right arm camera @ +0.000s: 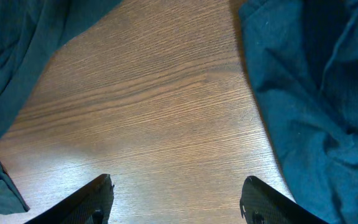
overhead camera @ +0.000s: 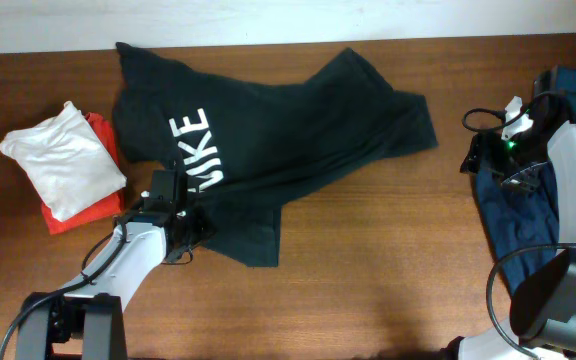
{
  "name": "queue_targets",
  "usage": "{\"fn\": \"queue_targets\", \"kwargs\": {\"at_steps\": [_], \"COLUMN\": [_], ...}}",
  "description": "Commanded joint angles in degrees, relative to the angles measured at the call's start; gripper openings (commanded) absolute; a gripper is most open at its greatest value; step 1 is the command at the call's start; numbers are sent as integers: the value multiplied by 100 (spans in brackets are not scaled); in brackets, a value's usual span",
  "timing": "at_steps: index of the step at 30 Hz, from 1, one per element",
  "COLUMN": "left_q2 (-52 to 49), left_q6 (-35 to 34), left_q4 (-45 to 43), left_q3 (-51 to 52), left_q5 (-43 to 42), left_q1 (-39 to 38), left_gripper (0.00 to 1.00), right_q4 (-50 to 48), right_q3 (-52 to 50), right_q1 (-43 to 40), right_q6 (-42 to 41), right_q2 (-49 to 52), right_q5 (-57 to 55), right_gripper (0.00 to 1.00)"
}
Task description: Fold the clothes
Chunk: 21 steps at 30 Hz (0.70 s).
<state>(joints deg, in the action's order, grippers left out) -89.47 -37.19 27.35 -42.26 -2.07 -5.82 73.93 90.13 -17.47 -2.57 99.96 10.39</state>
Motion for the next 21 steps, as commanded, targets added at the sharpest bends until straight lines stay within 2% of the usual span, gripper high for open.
{"fn": "queue_targets", "kwargs": {"at_steps": [1,2,4,5,6,9,11,13,15,18,21], "left_q2": [-284,-297,-448,-544,-603,-507,-280,297,730,1093,1106], "left_q6": [-57,-57,-59,-66,-81,48,568,1650,2031,2083,2083], "left_q4": [9,9,-7,-37,-39,540,1349,2791,3567,3860,3799], "left_q3": [199,201,201,201,201,166,52,-422,-935,-1106,-1106], "left_q5": [236,229,232,216,146,81,155,339,223,-245,-293], "left_q1": [35,4,-129,-186,-212,-210,-70,732,1639,2455,2623], "left_gripper": [65,61,40,15,0,0,0,0,0,0,0], "right_q4": [4,4,4,7,7,22,22,22,24,-20,-501], "right_q3": [2,2,2,2,2,0,-46,-195,-345,-640,-1073], "right_q1": [26,26,26,26,26,28,28,28,52,304,802], "right_q6": [42,44,42,42,42,42,42,42,42,42,35], "right_q2": [70,70,70,70,70,70,70,70,70,70,70], "right_q5": [-52,-52,-52,-52,-52,-52,-52,-48,177,339,365], "right_gripper": [70,70,70,70,70,71,74,74,73,68,62]}}
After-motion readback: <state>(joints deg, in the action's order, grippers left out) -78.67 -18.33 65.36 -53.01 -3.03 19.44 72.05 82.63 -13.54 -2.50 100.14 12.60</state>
